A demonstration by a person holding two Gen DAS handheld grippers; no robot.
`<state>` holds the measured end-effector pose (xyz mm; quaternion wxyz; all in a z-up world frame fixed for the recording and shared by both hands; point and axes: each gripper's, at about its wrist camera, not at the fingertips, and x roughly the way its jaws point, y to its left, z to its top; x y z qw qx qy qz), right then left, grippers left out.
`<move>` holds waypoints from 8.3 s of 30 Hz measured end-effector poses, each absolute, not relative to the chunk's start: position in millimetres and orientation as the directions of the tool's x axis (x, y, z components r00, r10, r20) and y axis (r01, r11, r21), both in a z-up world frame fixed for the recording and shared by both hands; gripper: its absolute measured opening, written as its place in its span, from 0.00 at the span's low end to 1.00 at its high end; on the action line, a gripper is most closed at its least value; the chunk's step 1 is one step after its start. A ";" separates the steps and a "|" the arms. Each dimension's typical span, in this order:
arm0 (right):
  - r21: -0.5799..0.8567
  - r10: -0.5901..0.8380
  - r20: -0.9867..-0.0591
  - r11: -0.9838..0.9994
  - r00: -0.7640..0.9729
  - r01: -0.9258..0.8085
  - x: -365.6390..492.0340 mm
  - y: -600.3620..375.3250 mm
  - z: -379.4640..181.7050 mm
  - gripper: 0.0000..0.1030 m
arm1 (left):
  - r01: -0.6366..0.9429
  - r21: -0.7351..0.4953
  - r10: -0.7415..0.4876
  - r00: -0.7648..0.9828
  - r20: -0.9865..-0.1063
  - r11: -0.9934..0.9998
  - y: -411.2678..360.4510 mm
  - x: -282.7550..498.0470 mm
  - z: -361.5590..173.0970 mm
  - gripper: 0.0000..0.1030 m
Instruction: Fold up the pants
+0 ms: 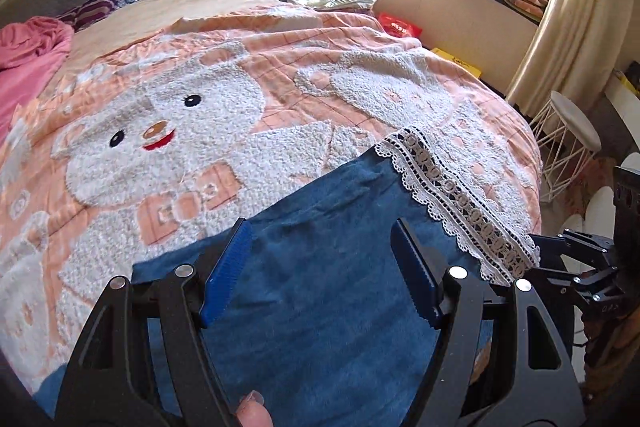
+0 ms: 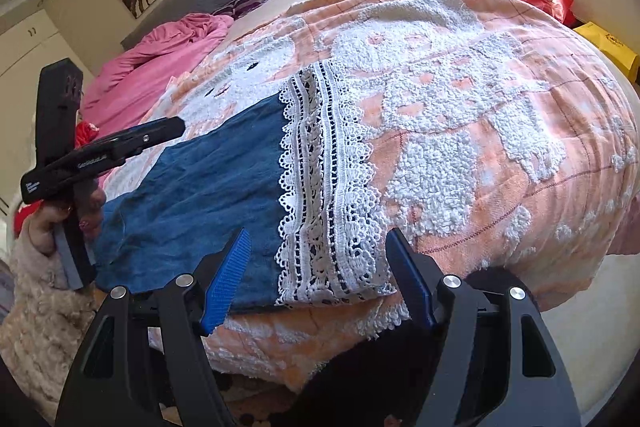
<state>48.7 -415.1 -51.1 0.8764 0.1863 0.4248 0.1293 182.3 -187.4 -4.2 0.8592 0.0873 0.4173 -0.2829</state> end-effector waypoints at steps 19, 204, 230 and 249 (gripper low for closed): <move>0.553 0.501 -0.643 0.827 0.579 -0.101 71.7 -420.2 -68.9 0.46 | 0.708 -0.182 -0.504 0.276 -0.818 0.682 -261.1 245.2 -47.7 0.35; 0.199 0.615 -0.628 0.719 0.477 -0.666 81.7 -135.8 56.2 0.85 | -0.080 -0.237 -0.116 0.697 -0.708 0.968 55.8 -23.5 6.3 0.64; 0.174 0.582 -0.793 0.495 0.177 -0.851 136.8 24.9 7.2 0.85 | -0.221 -0.597 -0.338 0.653 -0.678 0.771 126.0 -12.4 -60.6 0.44; 0.310 0.515 -0.850 0.317 -0.111 -0.896 162.4 95.4 -48.0 0.83 | -0.224 -0.656 -0.402 0.636 -0.658 0.720 130.9 6.5 -79.0 0.41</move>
